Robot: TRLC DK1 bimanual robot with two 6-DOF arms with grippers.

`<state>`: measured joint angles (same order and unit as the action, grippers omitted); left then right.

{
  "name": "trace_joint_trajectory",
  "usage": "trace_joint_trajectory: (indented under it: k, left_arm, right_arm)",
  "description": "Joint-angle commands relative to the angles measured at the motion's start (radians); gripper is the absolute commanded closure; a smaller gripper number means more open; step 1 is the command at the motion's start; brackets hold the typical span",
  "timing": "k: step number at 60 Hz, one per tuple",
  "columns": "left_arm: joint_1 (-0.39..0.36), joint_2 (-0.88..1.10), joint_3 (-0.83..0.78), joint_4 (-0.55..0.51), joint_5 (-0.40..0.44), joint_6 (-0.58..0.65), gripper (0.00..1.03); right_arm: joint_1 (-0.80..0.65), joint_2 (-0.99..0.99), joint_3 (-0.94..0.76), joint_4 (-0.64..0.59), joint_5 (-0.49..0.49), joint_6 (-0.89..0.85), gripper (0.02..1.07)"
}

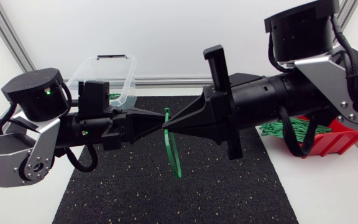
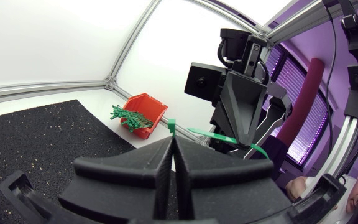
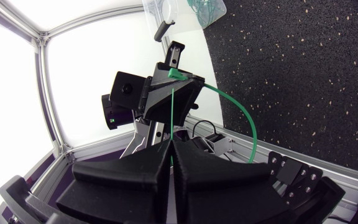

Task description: Take a green cable tie from the red box, thread the tail through the head to close it, then place it in the transparent bin on the left.

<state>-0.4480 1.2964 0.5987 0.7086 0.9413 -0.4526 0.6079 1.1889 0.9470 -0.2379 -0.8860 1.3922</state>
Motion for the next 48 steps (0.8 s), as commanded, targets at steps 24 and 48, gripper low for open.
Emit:
trace_joint_trajectory:
  k: [24,48]
  left_arm:
    - [-0.018,-0.014,-0.016,0.019,0.011,-0.02,1.0]
    - [-0.003,-0.011,-0.013,0.019,0.011,-0.021,1.0]
  right_arm:
    - [0.006,-0.003,-0.02,0.022,0.002,0.036,1.02]
    - [0.009,-0.009,-0.022,0.022,0.002,0.036,1.02]
